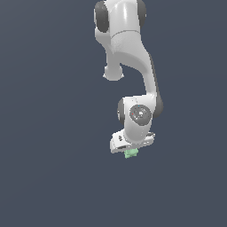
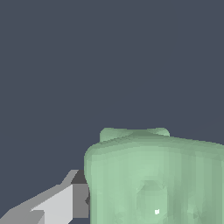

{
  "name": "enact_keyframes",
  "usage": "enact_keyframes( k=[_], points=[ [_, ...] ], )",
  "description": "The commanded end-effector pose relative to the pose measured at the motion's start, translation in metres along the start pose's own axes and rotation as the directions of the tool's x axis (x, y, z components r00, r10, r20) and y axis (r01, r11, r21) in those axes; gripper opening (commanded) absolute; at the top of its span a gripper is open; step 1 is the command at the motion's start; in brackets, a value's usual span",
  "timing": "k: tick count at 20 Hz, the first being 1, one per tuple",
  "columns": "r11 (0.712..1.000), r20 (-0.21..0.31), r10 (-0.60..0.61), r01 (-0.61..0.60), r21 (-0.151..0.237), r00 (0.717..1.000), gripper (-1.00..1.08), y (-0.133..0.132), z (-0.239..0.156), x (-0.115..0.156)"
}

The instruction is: Pick up the object and move it to a goal position.

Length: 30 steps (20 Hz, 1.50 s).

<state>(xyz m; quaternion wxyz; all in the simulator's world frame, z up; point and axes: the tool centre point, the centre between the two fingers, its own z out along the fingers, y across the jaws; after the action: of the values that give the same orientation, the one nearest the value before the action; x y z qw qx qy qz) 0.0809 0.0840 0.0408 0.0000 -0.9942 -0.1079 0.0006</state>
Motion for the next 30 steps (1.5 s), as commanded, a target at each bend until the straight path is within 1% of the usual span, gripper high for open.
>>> enact_keyframes(
  k=[1,6,11,30],
  points=[
    [1.0,-0.001,0.0,0.0,0.0,1.0,-1.0,0.002,-0.004,0.0],
    [1.0,-0.001,0.0,0.0,0.0,1.0,-1.0,0.01,-0.021,-0.004],
    [1.0,-0.001,0.0,0.0,0.0,1.0,-1.0,0.026,-0.055,-0.011],
    [1.0,-0.001,0.0,0.0,0.001,1.0,-1.0,0.121,-0.254,-0.047]
  ],
)
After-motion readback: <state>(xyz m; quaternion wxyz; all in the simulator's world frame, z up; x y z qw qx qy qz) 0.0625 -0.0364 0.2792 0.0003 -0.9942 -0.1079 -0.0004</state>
